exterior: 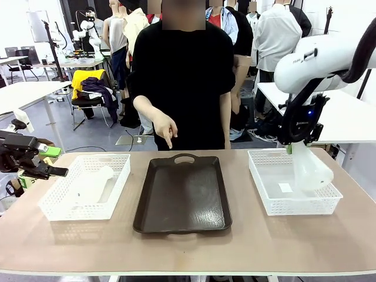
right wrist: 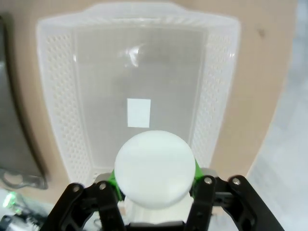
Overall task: Prepare the laboratory tools.
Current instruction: While moving the picked Big flask to the Handle tray indicated by the person, stop as directed by the person.
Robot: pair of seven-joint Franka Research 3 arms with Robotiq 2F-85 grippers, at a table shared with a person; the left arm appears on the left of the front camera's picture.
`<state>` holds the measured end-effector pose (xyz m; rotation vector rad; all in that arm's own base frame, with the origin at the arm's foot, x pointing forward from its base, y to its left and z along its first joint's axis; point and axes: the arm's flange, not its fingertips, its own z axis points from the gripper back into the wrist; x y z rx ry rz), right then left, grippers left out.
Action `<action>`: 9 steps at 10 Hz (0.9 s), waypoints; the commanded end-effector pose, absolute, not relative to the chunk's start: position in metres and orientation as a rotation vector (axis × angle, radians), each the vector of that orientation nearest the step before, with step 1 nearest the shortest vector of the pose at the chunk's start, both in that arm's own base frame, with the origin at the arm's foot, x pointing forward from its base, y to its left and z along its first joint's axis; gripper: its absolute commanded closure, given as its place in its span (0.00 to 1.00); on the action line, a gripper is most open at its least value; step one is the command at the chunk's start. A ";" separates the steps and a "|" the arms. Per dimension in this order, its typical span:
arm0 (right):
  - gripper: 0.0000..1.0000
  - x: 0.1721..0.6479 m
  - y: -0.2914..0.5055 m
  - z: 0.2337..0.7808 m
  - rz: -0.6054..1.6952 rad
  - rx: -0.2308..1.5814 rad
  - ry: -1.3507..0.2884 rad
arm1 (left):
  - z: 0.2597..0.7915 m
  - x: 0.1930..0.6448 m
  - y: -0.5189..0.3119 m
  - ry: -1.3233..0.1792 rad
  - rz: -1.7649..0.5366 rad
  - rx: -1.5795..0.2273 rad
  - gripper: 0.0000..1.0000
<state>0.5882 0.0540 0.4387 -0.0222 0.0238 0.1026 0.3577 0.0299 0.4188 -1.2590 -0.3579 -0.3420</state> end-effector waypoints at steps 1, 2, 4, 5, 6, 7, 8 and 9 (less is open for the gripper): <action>1.00 0.570 0.051 0.454 0.057 -0.024 -0.008 | 0.420 0.358 0.031 -0.370 -0.346 -1.267 0.00; 1.00 0.564 0.052 0.464 0.060 -0.033 -0.027 | 0.420 0.358 0.031 -0.370 -0.346 -1.267 0.00; 1.00 0.554 0.056 0.482 0.067 -0.051 -0.048 | 0.420 0.358 0.031 -0.370 -0.346 -1.267 0.00; 1.00 0.550 0.058 0.491 0.074 -0.058 -0.061 | 0.420 0.358 0.031 -0.370 -0.346 -1.267 0.00; 1.00 0.543 0.060 0.500 0.067 -0.066 -0.077 | 0.420 0.358 0.031 -0.370 -0.346 -1.267 0.00; 1.00 0.539 0.062 0.505 0.071 -0.075 -0.091 | 0.420 0.358 0.031 -0.370 -0.346 -1.267 0.00; 1.00 0.538 0.062 0.505 0.067 -0.091 -0.078 | 0.420 0.358 0.031 -0.370 -0.346 -1.267 0.00; 1.00 0.550 0.059 0.506 0.097 -0.041 -0.077 | 0.420 0.358 0.031 -0.370 -0.346 -1.267 0.00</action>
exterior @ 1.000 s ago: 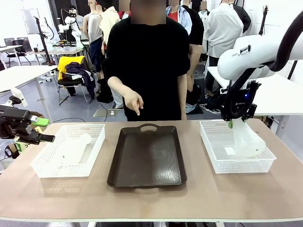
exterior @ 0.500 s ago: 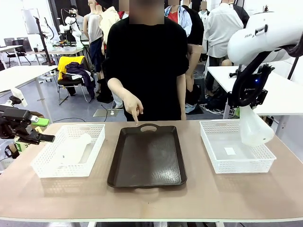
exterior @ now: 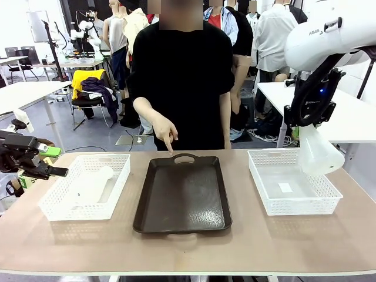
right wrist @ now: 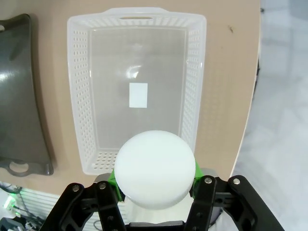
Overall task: Prepare the laboratory tools.
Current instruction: While moving the picked Big flask to the Handle tray indicated by the person, stop as directed by the person.
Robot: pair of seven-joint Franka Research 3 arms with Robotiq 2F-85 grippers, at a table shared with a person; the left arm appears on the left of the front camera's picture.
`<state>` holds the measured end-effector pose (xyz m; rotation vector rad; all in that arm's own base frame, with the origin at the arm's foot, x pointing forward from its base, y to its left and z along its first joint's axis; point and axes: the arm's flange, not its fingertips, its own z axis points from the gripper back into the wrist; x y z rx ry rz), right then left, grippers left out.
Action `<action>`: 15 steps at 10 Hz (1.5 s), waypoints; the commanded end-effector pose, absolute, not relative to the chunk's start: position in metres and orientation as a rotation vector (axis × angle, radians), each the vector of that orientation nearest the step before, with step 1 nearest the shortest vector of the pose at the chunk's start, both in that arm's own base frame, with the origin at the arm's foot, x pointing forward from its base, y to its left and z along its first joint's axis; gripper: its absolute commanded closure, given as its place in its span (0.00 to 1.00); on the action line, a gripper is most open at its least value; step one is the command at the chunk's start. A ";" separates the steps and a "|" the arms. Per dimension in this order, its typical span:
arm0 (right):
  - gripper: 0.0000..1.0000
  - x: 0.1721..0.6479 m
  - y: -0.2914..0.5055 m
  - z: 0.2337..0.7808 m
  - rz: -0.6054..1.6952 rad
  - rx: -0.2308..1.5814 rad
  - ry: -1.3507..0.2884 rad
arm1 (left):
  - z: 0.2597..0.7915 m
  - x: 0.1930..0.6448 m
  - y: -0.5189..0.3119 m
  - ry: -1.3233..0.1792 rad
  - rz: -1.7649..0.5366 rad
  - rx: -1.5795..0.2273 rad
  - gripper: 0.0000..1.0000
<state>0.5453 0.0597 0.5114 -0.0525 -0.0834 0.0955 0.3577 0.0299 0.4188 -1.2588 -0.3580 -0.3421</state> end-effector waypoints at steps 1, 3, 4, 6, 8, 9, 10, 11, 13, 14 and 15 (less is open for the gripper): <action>1.00 0.550 0.059 0.506 0.097 -0.041 -0.077 | 0.420 0.358 0.031 -0.370 -0.346 -1.267 0.00; 1.00 0.550 0.059 0.506 0.097 -0.041 -0.077 | 0.420 0.358 0.031 -0.370 -0.346 -1.267 0.00; 1.00 0.550 0.059 0.506 0.097 -0.041 -0.077 | 0.420 0.358 0.031 -0.370 -0.346 -1.267 0.00; 1.00 0.550 0.059 0.506 0.097 -0.041 -0.077 | 0.420 0.358 0.031 -0.370 -0.346 -1.267 0.00; 1.00 0.546 0.071 0.522 0.175 -0.082 -0.108 | 0.420 0.358 0.031 -0.370 -0.346 -1.267 0.00; 1.00 0.547 0.082 0.538 0.261 -0.035 -0.160 | 0.420 0.358 0.031 -0.370 -0.346 -1.267 0.00; 1.00 0.546 0.098 0.557 0.322 -0.049 -0.202 | 0.420 0.358 0.031 -0.370 -0.346 -1.267 0.00; 1.00 0.544 0.118 0.579 0.384 -0.072 -0.252 | 0.420 0.358 0.031 -0.370 -0.346 -1.267 0.00; 1.00 0.541 0.168 0.620 0.488 -0.126 -0.393 | 0.420 0.358 0.031 -0.370 -0.346 -1.267 0.00; 1.00 0.543 0.195 0.632 0.561 -0.132 -0.437 | 0.420 0.358 0.031 -0.370 -0.346 -1.267 0.00; 1.00 0.546 0.224 0.640 0.645 -0.121 -0.455 | 0.420 0.358 0.031 -0.370 -0.346 -1.267 0.00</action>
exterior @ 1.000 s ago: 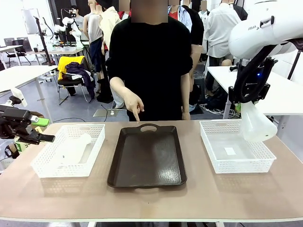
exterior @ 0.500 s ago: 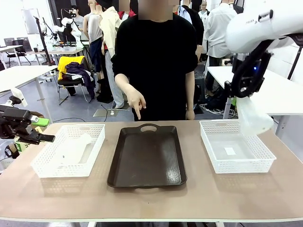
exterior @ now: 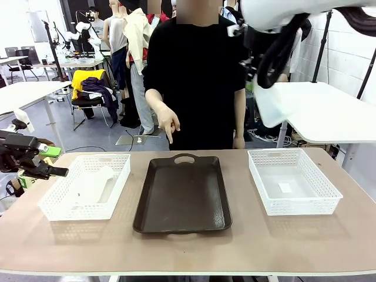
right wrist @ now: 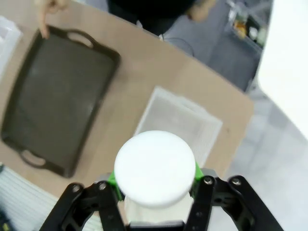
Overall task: Prepare the laboratory tools.
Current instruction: While moving the picked Big flask to the Handle tray indicated by the person, stop as directed by the person.
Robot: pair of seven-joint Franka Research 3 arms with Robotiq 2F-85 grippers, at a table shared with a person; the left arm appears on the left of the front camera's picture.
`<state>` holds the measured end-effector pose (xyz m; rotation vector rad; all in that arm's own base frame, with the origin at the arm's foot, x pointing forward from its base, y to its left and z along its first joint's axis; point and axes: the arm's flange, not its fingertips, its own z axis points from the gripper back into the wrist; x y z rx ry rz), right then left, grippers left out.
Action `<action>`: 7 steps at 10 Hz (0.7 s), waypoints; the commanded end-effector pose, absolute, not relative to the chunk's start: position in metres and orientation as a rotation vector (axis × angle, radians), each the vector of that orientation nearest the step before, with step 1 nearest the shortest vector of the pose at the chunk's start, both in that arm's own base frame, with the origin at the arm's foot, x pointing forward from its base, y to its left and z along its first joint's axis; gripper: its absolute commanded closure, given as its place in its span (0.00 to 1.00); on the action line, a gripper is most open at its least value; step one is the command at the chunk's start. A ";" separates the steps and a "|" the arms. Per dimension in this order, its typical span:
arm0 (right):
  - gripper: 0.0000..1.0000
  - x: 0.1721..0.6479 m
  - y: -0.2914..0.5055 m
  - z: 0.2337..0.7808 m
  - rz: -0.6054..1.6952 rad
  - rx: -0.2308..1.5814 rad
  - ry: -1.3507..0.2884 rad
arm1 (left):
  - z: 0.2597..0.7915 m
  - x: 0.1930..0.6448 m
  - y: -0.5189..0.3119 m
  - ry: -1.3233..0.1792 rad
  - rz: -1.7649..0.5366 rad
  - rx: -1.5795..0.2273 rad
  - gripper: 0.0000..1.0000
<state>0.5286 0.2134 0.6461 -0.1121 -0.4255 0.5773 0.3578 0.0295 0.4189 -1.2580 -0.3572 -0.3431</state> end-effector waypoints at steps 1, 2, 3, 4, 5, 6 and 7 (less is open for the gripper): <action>1.00 0.548 0.251 0.644 0.721 -0.117 -0.482 | 0.420 0.358 0.031 -0.370 -0.346 -1.267 0.00; 1.00 0.552 0.281 0.645 0.810 -0.111 -0.502 | 0.420 0.358 0.031 -0.370 -0.346 -1.267 0.00; 1.00 0.556 0.304 0.640 0.874 -0.093 -0.508 | 0.420 0.358 0.031 -0.370 -0.346 -1.267 0.00; 1.00 0.560 0.325 0.629 0.919 -0.092 -0.503 | 0.420 0.358 0.031 -0.370 -0.346 -1.267 0.00; 1.00 0.567 0.342 0.614 0.955 -0.084 -0.482 | 0.420 0.358 0.031 -0.370 -0.346 -1.267 0.00; 1.00 0.571 0.358 0.596 0.984 -0.084 -0.444 | 0.420 0.358 0.031 -0.370 -0.346 -1.267 0.00; 1.00 0.572 0.370 0.585 1.001 -0.091 -0.413 | 0.420 0.358 0.031 -0.370 -0.346 -1.267 0.00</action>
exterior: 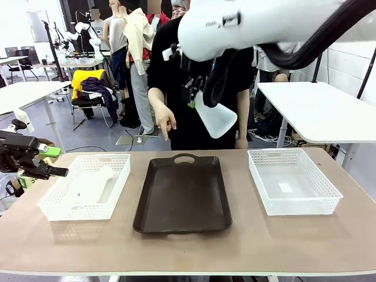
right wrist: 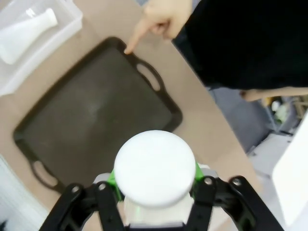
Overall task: Prepare the laboratory tools.
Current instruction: While moving the picked Big flask to the Handle tray indicated by the person, stop as directed by the person.
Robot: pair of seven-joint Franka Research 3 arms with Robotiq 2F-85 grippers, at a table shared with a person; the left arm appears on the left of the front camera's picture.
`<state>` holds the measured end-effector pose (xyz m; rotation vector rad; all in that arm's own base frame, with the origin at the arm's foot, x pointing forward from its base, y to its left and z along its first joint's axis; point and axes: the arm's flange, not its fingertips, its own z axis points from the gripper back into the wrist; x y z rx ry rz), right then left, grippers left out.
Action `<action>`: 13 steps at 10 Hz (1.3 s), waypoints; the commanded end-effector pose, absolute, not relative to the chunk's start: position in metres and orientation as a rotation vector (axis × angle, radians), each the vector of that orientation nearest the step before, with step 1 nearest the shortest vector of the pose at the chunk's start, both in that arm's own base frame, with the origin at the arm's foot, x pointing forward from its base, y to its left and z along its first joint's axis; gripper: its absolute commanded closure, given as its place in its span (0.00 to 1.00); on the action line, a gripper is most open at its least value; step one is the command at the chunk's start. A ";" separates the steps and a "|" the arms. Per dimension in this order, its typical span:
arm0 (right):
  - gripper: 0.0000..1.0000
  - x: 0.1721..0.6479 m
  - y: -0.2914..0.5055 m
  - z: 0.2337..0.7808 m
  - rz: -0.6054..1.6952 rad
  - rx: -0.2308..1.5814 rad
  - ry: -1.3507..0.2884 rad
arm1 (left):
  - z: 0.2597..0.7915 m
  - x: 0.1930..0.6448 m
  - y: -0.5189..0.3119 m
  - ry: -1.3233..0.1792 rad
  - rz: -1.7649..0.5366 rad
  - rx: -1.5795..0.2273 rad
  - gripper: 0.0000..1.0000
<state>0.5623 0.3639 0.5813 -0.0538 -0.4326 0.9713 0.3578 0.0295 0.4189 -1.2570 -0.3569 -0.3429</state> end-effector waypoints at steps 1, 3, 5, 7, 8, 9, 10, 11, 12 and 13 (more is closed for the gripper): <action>1.00 0.575 0.370 0.581 0.989 -0.114 -0.370 | 0.420 0.358 0.031 -0.370 -0.346 -1.267 0.00; 1.00 0.562 0.364 0.581 0.971 -0.054 -0.433 | 0.420 0.358 0.031 -0.370 -0.346 -1.267 0.00; 1.00 0.562 0.364 0.581 0.971 -0.054 -0.433 | 0.420 0.358 0.031 -0.370 -0.346 -1.267 0.00; 1.00 0.565 0.370 0.568 1.003 -0.030 -0.421 | 0.420 0.358 0.031 -0.370 -0.346 -1.267 0.00; 1.00 0.566 0.370 0.555 0.997 0.010 -0.441 | 0.420 0.358 0.031 -0.370 -0.346 -1.267 0.00; 1.00 0.566 0.371 0.552 0.991 0.026 -0.460 | 0.420 0.358 0.031 -0.370 -0.346 -1.267 0.00; 1.00 0.565 0.371 0.551 0.993 0.030 -0.466 | 0.420 0.358 0.031 -0.370 -0.346 -1.267 0.00; 1.00 0.566 0.372 0.549 0.999 0.037 -0.467 | 0.420 0.358 0.031 -0.370 -0.346 -1.267 0.00; 1.00 0.569 0.375 0.546 1.010 0.049 -0.457 | 0.420 0.358 0.031 -0.370 -0.346 -1.267 0.00; 1.00 0.571 0.378 0.544 1.019 0.058 -0.451 | 0.420 0.358 0.031 -0.370 -0.346 -1.267 0.00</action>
